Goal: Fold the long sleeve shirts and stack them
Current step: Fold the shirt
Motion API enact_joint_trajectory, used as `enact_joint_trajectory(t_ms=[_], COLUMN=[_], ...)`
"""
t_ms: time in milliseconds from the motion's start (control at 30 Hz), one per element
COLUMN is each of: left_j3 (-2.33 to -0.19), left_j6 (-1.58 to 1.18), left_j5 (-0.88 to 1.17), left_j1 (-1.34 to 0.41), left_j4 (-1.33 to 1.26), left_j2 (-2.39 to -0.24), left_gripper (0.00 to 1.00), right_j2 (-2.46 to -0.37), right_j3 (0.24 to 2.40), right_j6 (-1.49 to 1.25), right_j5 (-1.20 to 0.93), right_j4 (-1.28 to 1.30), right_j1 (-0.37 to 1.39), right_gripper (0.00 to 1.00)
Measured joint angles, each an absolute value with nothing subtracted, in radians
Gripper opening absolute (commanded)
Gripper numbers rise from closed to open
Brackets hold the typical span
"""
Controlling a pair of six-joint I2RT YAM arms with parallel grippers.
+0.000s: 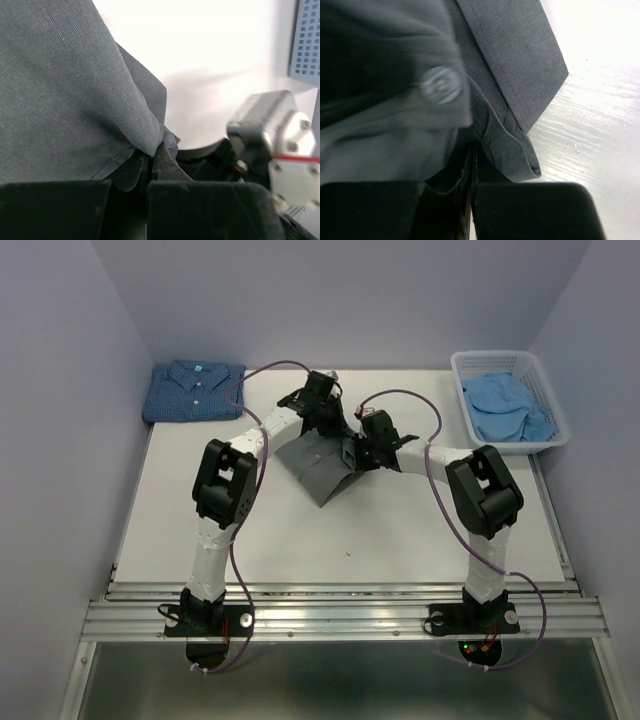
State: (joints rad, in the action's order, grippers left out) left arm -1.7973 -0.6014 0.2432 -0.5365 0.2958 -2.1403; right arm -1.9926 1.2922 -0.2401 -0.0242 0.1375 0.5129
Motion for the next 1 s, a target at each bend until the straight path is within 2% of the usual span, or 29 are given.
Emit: enact_joint_trajectory(t_ms=[133, 167, 200, 267, 300, 333, 367, 400, 433, 533, 733, 867, 1000], left_j3=[-1.844, -1.855, -1.862, -1.864, -1.867, -1.869, -1.877, -1.885, -1.905, -1.963, -1.968, -1.83, -1.736], left_j6=[-0.602, -0.602, -0.602, -0.6, -0.605, -0.602, -0.598, -0.607, -0.601, -0.592, -0.566, -0.566, -0.569], left_j5=[0.26, 0.263, 0.264, 0.266, 0.27, 0.274, 0.282, 0.285, 0.29, 0.308, 0.289, 0.26, 0.24], left_j1=[-0.537, -0.537, -0.537, -0.537, -0.537, -0.538, -0.539, -0.54, -0.543, -0.553, -0.556, -0.498, -0.383], left_j4=[0.281, 0.28, 0.278, 0.277, 0.274, 0.273, 0.274, 0.273, 0.275, 0.267, 0.27, 0.24, 0.201], left_j2=[-2.23, -2.251, -2.268, -2.284, -2.289, -2.29, -2.29, -2.29, -2.29, -2.288, -2.19, -2.028, -1.967], left_gripper=[0.01, 0.04, 0.21, 0.47, 0.73, 0.88, 0.99, 0.99, 0.99, 0.99, 0.99, 0.99, 0.99], right_j2=[-1.987, -1.976, -1.963, -1.935, -1.903, -1.871, -1.823, -1.788, -1.733, -1.59, -1.494, -1.596, -1.734], right_j3=[1.288, 1.28, 1.275, 1.274, 1.274, 1.274, 1.274, 1.274, 1.274, 1.274, 1.266, 1.25, 1.252], right_j6=[-0.243, -0.245, -0.25, -0.254, -0.255, -0.257, -0.259, -0.259, -0.264, -0.262, -0.258, -0.287, -0.323], right_j5=[-0.03, -0.021, 0.002, 0.038, 0.062, 0.083, 0.101, 0.11, 0.115, 0.102, -0.163, -0.403, -0.456], right_j4=[0.14, 0.147, 0.162, 0.189, 0.208, 0.227, 0.246, 0.255, 0.263, 0.262, 0.213, 0.146, 0.115], right_j1=[0.502, 0.501, 0.501, 0.498, 0.497, 0.497, 0.497, 0.497, 0.497, 0.496, 0.492, 0.492, 0.492], right_gripper=[0.04, 0.04, 0.07, 0.12, 0.21, 0.28, 0.5, 0.66, 0.77, 1.0, 1.0, 1.0, 1.0])
